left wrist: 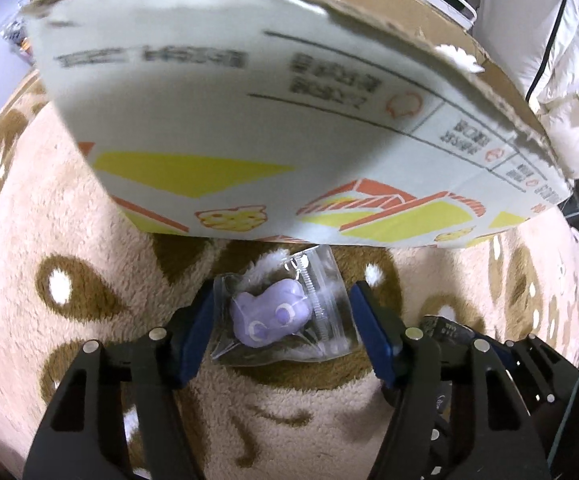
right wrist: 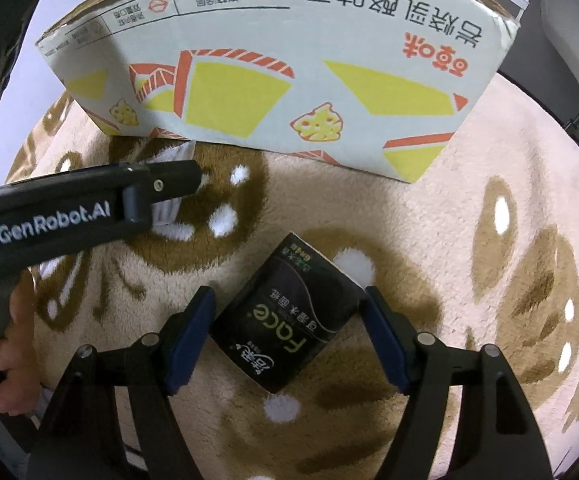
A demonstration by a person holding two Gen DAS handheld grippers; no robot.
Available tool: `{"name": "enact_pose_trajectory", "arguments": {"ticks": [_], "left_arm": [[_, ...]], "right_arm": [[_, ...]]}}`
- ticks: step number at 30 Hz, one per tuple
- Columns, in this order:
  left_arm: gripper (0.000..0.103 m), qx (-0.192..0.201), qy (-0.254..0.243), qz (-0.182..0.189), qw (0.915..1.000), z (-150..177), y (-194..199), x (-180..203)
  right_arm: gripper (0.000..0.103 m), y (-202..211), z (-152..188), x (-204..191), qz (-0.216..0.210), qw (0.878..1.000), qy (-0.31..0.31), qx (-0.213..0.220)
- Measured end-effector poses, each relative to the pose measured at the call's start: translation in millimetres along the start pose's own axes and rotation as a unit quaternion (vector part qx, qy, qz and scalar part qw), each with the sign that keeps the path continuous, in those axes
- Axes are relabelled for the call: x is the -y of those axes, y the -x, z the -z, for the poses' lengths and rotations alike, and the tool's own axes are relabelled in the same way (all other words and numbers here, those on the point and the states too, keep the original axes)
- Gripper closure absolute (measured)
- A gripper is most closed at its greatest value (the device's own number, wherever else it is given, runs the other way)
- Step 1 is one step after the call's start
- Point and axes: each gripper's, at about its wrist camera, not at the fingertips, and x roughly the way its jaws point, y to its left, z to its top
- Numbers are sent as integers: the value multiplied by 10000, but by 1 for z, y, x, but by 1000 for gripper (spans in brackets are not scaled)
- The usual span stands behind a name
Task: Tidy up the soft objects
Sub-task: 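Grasp the black tissue pack with the right tool while the left tool grasps the bagged purple toy, then lift the tissue pack with the right tool while the left tool carries the bagged toy over the box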
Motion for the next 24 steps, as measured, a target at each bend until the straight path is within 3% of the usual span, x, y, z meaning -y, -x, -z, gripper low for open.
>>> {"name": "enact_pose_trajectory", "arguments": {"ticks": [3, 17, 24], "left_arm": [[38, 189, -128, -300, 9993, 4, 7, -1], [38, 811, -164, -454, 9955, 34, 68, 0], [38, 1545, -192, -843, 9842, 38, 106, 4]], "right_arm": [[26, 6, 1, 3, 30, 9999, -62, 110], [28, 52, 3, 15, -36, 9956, -406, 845], [29, 92, 9, 24, -160, 9852, -640, 1585]]}}
